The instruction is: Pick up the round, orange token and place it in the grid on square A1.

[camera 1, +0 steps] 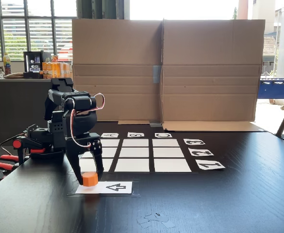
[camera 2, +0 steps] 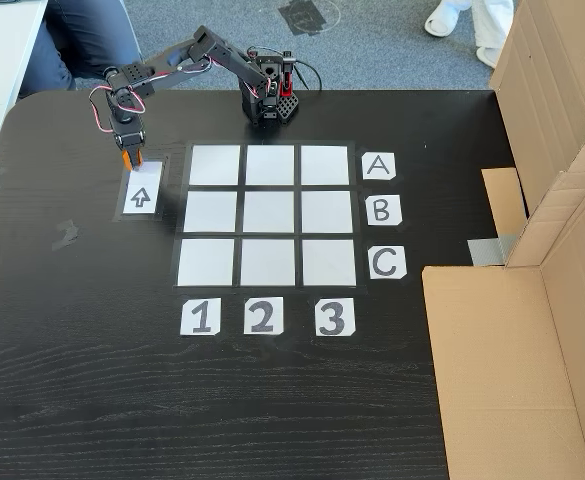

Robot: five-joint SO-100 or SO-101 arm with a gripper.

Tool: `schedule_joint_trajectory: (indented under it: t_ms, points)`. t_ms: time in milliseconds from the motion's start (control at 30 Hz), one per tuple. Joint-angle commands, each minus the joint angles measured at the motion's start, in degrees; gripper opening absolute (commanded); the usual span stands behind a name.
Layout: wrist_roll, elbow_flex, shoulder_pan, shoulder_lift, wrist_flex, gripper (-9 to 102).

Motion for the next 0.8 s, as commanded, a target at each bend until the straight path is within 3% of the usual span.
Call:
schedule_joint_trajectory:
  t_ms: [0, 233, 767]
  points:
    - [0.4, 0.4, 1.7, 8.4, 0.4, 7]
    - [-0.3, 10.5, 3.4, 24.3, 0.4, 8]
    - [-5.3, 51.8, 1.8, 71.3, 0.4, 8]
